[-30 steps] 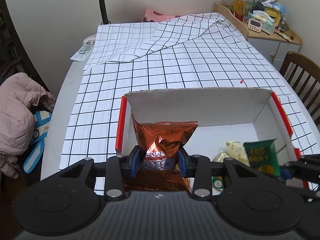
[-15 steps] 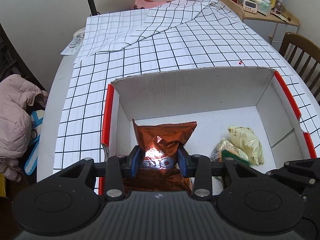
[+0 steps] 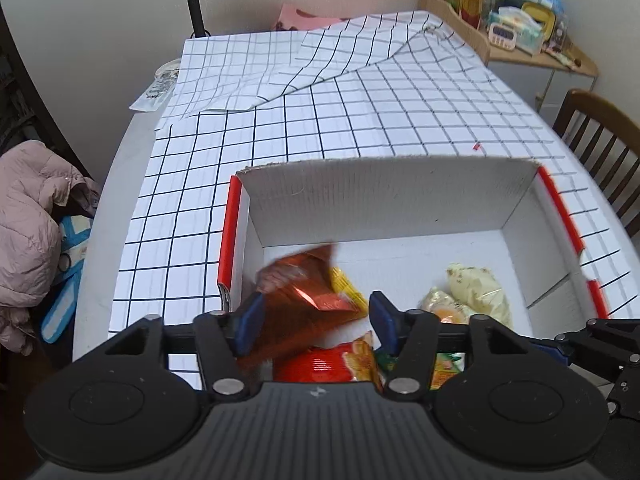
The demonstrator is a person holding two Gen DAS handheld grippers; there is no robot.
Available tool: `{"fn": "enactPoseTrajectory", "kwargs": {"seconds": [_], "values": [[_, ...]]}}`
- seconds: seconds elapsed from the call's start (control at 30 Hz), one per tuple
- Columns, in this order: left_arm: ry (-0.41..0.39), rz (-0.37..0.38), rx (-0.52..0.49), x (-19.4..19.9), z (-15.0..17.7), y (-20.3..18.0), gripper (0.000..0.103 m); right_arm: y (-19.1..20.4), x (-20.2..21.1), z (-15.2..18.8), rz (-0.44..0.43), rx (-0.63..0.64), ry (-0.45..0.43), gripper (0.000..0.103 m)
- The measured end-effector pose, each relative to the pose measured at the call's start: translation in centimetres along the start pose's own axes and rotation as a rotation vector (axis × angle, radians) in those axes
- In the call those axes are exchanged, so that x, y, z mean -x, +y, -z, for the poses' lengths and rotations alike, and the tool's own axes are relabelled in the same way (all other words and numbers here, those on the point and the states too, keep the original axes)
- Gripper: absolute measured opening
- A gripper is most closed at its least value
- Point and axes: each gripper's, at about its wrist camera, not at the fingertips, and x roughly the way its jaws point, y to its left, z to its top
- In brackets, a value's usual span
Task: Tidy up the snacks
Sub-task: 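Open the left tool to drop the brown bag while the right tool releases the green packet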
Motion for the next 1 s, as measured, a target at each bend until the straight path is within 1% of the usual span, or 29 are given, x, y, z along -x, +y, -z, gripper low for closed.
{"fn": "enactPoseTrajectory", "kwargs": {"seconds": [0.3, 0.43, 0.53, 0.6, 0.7, 0.73, 0.8, 0.93, 1.0], "values": [[-0.048, 0.013, 0.013, 3.1, 0.8, 0.1, 0.058, -0.4, 3.8, 0.4, -0.016, -0.022, -0.079, 0.049], [-0.076, 0.013, 0.008, 4.7, 1.5, -0.1, 0.058, -0.7, 5.7, 0.8, -0.031, -0.032, -0.110, 0.053], [-0.100, 0.019, 0.010, 6.1, 2.0, -0.2, 0.058, -0.7, 7.2, 1.3, -0.041, -0.032, -0.134, 0.059], [-0.114, 0.024, 0.016, 7.1, 2.4, -0.2, 0.058, -0.6, 8.2, 1.7, -0.035, -0.019, -0.156, 0.066], [-0.134, 0.036, 0.029, 8.5, 3.1, -0.3, 0.059, -0.5, 9.6, 2.2, -0.045, -0.010, -0.178, 0.070], [-0.141, 0.039, 0.032, 9.0, 3.3, -0.3, 0.060, -0.4, 10.0, 2.4, -0.053, -0.010, -0.185, 0.071], [-0.156, 0.047, 0.038, 10.0, 4.0, -0.5, 0.062, -0.4, 10.9, 2.9, -0.060, -0.005, -0.204, 0.076], [-0.173, 0.069, 0.046, 11.6, 5.1, -1.0, 0.062, -0.4, 12.6, 3.8, -0.075, 0.001, -0.239, 0.082], [-0.179, 0.079, 0.052, 12.3, 5.9, -1.2, 0.062, -0.4, 13.4, 4.3, -0.086, -0.001, -0.258, 0.088]]}}
